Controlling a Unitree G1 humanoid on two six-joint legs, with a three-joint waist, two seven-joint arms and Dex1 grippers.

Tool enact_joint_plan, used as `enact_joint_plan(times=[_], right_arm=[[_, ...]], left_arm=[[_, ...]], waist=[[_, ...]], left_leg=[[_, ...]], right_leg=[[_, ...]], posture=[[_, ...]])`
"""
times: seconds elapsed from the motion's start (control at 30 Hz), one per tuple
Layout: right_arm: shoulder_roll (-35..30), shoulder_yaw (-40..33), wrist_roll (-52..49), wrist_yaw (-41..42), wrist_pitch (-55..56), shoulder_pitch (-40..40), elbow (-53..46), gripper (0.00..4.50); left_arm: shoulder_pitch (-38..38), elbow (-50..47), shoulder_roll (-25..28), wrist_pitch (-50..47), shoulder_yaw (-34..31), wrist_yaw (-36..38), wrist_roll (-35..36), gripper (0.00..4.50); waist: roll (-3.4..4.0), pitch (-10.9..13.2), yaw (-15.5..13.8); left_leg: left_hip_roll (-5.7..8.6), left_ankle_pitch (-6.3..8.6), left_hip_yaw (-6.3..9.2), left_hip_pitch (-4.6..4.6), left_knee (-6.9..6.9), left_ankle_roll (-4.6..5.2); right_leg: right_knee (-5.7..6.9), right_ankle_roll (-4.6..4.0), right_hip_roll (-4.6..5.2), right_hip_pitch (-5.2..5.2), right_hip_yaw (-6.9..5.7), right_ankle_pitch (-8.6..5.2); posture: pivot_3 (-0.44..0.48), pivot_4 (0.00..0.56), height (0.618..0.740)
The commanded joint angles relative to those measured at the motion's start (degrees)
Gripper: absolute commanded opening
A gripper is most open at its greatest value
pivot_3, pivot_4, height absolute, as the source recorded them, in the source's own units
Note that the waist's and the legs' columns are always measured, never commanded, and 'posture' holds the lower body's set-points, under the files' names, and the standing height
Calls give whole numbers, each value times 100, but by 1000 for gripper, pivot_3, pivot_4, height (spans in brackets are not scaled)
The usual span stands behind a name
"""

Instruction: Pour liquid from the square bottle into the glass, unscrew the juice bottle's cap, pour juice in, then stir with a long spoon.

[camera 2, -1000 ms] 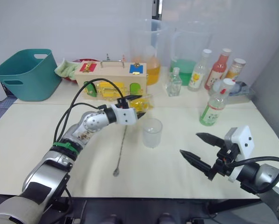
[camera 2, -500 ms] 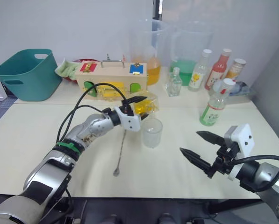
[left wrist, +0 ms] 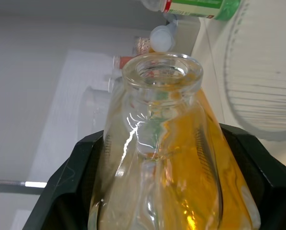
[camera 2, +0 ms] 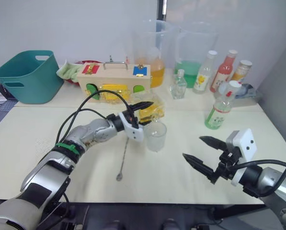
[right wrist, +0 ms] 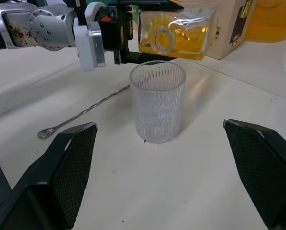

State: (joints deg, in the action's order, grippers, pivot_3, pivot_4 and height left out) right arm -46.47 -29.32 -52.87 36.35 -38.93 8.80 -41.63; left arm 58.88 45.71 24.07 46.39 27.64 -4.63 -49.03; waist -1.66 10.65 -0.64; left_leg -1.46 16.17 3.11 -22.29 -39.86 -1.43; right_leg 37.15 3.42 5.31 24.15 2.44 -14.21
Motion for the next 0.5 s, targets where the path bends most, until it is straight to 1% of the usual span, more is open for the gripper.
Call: enact_joint_plan(times=[0.03,0.23,0.5], right_arm=[[12,10,1,-35,120,-80,-118,4475],[88,40,77,16,212,-27,-73,4475],[190,73,269,185,378,88,12,4475]], left_arm=[[463,-260,56,-7,-64,-698,-190,2789],[568,-211,95,-207,59,-1120,-477,2789],[647,-292,141,-456,200,-1462,-753,2789]], waist=[[0,0,0],[0,0,-5],[0,0,-4]], left_leg=[[0,0,0,0,0,0],[7,0,0,-2,0,0],[10,0,0,-1,0,0]], right_leg=[[0,0,0,0,0,0],[1,3,7,1,0,2],[2,4,9,1,0,2]], posture=[[0,150,740],[0,150,740],[0,150,740]])
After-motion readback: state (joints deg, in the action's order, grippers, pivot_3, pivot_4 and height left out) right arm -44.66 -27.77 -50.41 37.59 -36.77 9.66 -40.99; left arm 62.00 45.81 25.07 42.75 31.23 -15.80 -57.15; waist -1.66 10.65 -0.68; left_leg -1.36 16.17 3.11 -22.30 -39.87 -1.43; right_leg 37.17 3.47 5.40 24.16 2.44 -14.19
